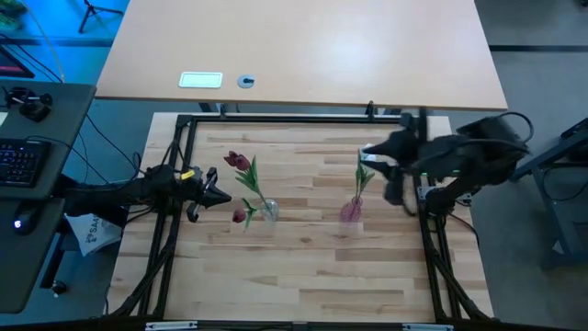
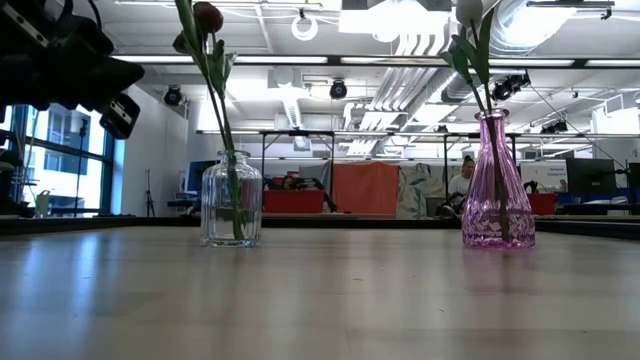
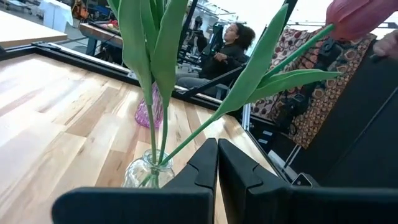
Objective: Sort flowers into vase by color
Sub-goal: Return to Home Position
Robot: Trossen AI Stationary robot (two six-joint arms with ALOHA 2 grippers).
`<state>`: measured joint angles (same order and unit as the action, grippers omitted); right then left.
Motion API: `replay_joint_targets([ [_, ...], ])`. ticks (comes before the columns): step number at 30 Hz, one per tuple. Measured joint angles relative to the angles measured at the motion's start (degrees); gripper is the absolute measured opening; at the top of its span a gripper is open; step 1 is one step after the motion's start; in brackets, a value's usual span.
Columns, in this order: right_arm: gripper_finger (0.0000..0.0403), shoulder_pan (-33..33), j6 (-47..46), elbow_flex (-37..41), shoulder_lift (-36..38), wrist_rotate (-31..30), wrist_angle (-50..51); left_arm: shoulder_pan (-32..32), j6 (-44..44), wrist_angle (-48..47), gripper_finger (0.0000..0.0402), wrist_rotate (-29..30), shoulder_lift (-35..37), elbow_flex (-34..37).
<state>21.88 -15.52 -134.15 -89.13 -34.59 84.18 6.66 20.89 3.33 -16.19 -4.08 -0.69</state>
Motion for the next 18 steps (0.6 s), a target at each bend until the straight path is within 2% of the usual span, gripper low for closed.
replay_joint_targets([
  [3, 0.0061, 3.0, -1.8, 0.0, 2.4, -0.5, 3.5, 0.0, 0.0, 0.6, 0.0, 0.0, 0.0, 0.0],
  [6, 0.0011, 7.0, -2.0, 0.1, 4.8, -3.7, 6.1, 0.0, 0.0, 0.9, 0.0, 0.0, 0.0, 0.0],
  [10, 0.0018, 11.7, -0.6, 6.0, 10.6, -5.8, 4.5, 0.0, 0.0, 0.9, 0.0, 0.4, 0.0, 0.0],
  [14, 0.0006, 15.7, -4.2, 20.0, 19.6, -7.2, 3.1, 0.0, 0.0, 0.8, 0.0, 1.2, 0.0, 0.0],
  [18, 0.0005, 19.5, -6.5, 39.3, 32.0, -7.4, -7.9, 0.0, 0.0, 0.8, 0.0, 1.2, 0.0, 0.0],
])
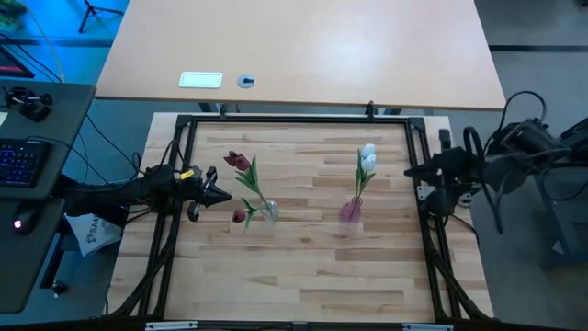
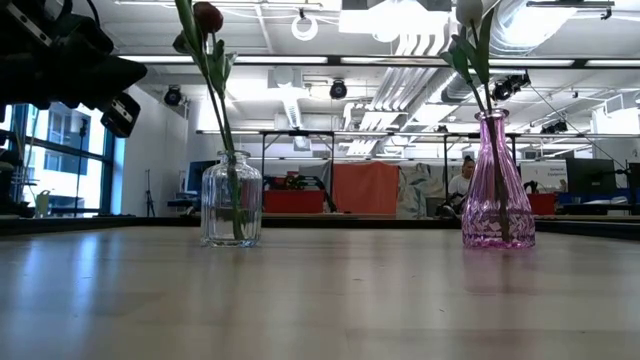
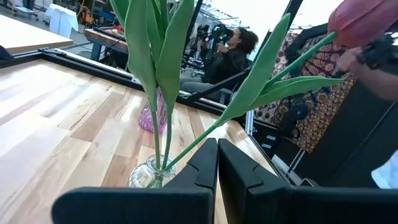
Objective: Sort flowers into vase by color
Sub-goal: Return to Home Position
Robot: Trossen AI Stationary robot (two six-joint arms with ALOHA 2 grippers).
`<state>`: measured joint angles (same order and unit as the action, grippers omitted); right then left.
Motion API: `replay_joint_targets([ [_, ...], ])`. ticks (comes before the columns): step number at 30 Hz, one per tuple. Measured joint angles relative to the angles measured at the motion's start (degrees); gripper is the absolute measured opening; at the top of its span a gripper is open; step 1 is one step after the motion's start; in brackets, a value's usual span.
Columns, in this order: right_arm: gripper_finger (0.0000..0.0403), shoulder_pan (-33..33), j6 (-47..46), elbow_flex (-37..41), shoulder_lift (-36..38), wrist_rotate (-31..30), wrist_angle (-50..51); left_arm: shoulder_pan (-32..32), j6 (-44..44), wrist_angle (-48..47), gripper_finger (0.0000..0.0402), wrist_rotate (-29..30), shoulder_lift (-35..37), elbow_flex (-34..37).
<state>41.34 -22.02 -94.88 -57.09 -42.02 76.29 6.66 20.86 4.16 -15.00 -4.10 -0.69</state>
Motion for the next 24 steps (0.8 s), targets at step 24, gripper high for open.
replay_joint_targets([
  [24, 0.0, -6.2, 29.0, 71.9, 52.8, 16.4, -74.9, 0.0, 0.0, 0.0, 0.0, 0.0, 0.0, 0.0],
])
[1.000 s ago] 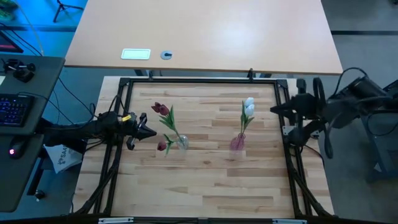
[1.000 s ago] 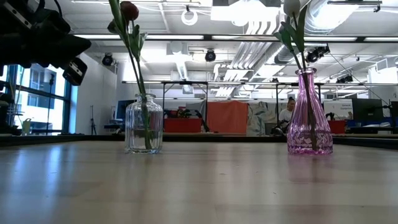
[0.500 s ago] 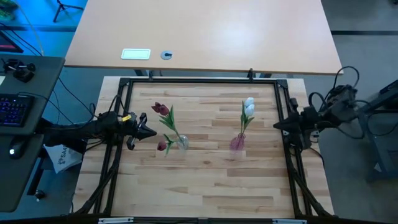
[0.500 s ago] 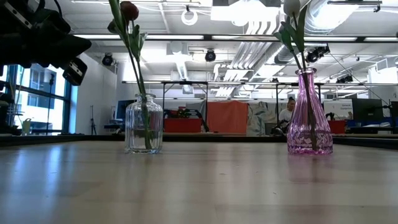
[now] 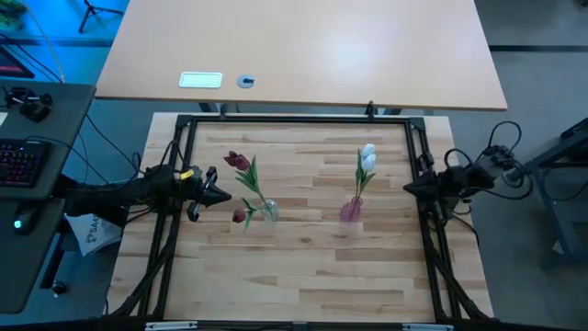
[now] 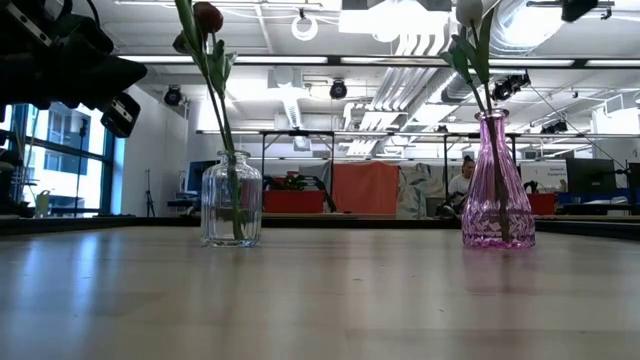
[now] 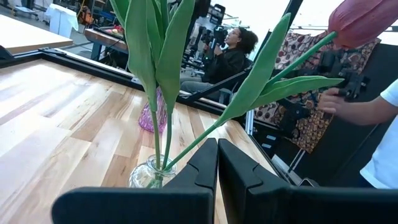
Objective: Sort flowers into vase by color
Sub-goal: Return to Home Position
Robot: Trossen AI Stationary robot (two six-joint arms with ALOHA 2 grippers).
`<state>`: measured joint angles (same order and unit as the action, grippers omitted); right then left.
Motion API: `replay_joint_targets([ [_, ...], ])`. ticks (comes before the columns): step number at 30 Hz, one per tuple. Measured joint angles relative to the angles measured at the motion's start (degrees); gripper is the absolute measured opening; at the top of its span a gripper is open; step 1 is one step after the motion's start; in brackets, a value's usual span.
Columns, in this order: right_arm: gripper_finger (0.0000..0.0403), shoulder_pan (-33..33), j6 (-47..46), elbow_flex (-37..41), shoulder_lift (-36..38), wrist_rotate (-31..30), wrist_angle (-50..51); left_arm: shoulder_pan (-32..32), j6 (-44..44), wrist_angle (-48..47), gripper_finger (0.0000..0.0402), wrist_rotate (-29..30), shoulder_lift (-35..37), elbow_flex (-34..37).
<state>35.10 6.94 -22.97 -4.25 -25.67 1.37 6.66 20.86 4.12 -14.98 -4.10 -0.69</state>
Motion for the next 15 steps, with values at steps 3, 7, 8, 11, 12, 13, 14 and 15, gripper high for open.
replay_joint_targets([
  [3, 0.0, -1.6, -2.1, 3.0, 2.1, 0.9, 0.1, 0.0, 0.0, 0.0, 0.0, 0.0, 0.0, 0.0],
  [7, 0.0, -3.2, -3.5, 5.8, 4.0, 3.7, 0.1, 0.0, 0.0, 0.0, 0.0, 0.0, 0.0, 0.0],
  [8, 0.0, -3.7, -3.5, 6.4, 4.1, 4.4, -0.1, 0.0, 0.0, 0.0, 0.0, 0.0, 0.0, 0.0],
  [11, 0.0, -5.4, -3.5, 8.4, 4.0, 5.1, -1.3, 0.0, 0.0, 0.0, 0.0, 0.0, 0.0, 0.0],
  [12, 0.0, -6.1, -3.5, 9.3, 4.0, 5.6, -2.7, 0.0, 0.0, 0.0, 0.0, 0.0, 0.0, 0.0],
  [13, 0.0, -6.9, -3.5, 10.4, 4.0, 6.7, -4.3, 0.0, 0.0, 0.0, 0.0, 0.0, 0.0, 0.0],
  [14, 0.0, -7.8, -3.6, 11.4, 4.0, 8.2, -6.0, 0.0, 0.0, 0.0, 0.0, 0.0, 0.0, 0.0],
  [15, 0.0, -8.7, -4.3, 12.6, 4.0, 9.7, -7.6, 0.0, 0.0, 0.0, 0.0, 0.0, 0.0, 0.0],
])
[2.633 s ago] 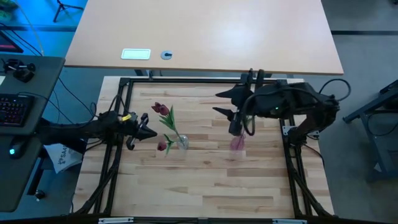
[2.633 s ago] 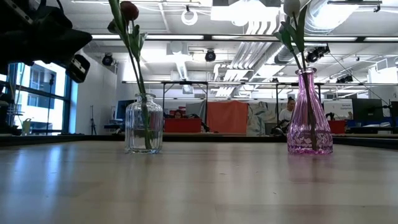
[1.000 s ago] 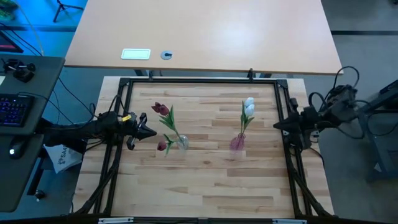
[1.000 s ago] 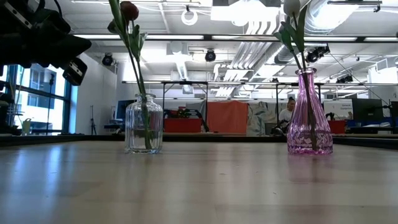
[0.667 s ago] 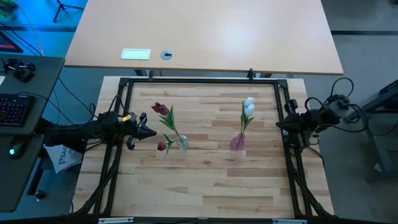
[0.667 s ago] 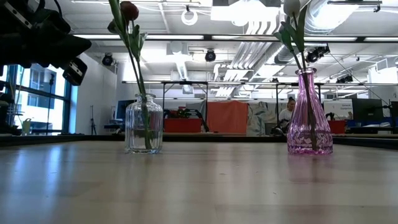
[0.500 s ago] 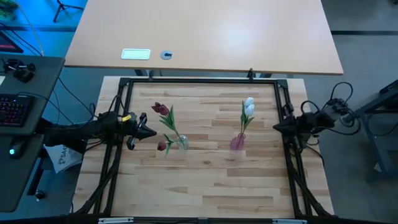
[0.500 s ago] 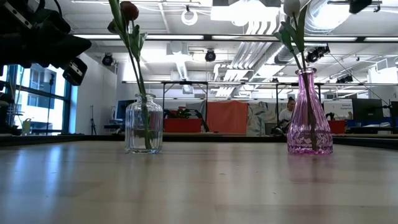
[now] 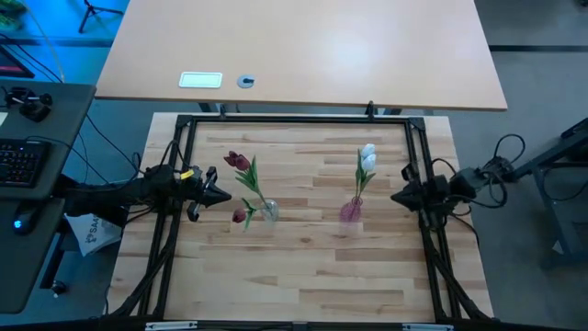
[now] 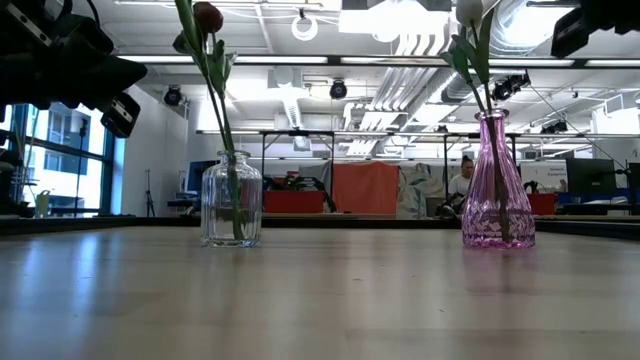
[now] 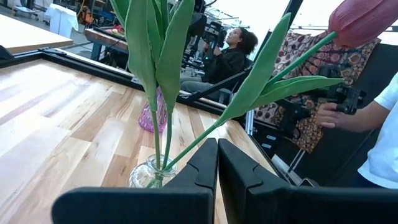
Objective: Sort flowers into vase by color
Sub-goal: Return to Home Position
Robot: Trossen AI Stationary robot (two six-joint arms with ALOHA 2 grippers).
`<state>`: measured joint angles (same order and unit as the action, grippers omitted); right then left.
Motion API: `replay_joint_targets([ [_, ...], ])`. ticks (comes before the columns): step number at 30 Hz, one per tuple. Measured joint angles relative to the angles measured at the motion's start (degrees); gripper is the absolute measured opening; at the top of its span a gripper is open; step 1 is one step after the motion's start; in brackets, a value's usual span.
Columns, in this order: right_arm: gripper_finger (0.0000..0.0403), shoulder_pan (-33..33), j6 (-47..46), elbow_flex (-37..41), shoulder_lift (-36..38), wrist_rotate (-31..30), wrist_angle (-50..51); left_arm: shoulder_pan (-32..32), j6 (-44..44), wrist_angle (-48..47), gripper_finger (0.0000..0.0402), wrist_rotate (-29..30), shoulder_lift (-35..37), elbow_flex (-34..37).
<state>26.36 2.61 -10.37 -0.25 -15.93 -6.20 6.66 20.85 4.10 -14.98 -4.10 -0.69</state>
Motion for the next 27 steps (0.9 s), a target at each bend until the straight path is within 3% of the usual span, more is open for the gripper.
replay_joint_targets([
  [6, 0.0, -5.3, -4.0, 5.8, 0.0, 4.1, -4.7, 0.0, 0.0, 0.0, 0.0, 0.0, 0.0, 0.0],
  [14, 0.0, -13.3, -2.7, 6.6, 0.0, 10.9, -5.2, 0.0, 0.0, 0.0, 0.0, 0.0, 0.0, 0.0],
  [21, 0.0, -22.7, -7.1, 7.5, -0.1, 18.5, 0.8, 0.0, 0.0, 0.0, 0.0, 0.0, 0.0, 0.0],
  [27, 0.0, -24.1, -12.9, 9.8, -0.1, 20.6, 3.1, 0.0, 0.0, 0.0, 0.0, 0.0, 0.0, 0.0],
])
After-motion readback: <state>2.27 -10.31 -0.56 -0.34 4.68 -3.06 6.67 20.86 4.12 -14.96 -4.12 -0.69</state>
